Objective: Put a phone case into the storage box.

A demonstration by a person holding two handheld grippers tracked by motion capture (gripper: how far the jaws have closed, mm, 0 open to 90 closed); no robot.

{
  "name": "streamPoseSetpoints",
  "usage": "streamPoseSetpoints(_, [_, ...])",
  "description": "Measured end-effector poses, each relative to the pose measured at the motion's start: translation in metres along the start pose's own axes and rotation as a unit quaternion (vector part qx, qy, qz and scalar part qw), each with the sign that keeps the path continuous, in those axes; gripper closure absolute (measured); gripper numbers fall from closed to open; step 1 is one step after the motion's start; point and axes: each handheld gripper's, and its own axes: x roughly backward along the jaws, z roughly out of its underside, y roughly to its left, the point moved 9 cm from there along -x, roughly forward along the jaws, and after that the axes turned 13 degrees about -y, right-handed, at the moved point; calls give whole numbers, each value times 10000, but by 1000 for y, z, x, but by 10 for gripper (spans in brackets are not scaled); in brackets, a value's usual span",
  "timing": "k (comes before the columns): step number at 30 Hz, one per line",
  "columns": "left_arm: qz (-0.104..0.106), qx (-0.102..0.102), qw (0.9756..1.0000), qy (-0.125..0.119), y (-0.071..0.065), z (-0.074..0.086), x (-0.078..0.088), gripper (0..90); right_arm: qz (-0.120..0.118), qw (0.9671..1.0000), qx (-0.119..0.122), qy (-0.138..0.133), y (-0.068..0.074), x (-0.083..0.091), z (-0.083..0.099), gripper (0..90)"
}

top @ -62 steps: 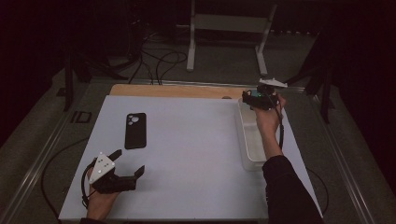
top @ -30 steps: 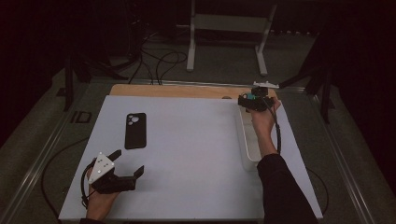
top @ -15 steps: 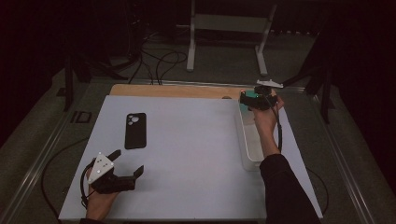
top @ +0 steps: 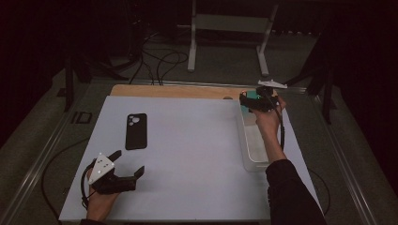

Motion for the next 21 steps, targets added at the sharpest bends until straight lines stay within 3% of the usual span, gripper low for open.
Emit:
streamPoseSetpoints(9, [-26, 38, 10000, 25, 0, 1, 0, 0, -427, 9987, 214, 173, 22, 16, 4, 89])
streamPoseSetpoints(21, [-88, 84, 9999, 24, 3, 1, 0, 0, -1212, 9920, 345, 75, 55, 55, 13, 88])
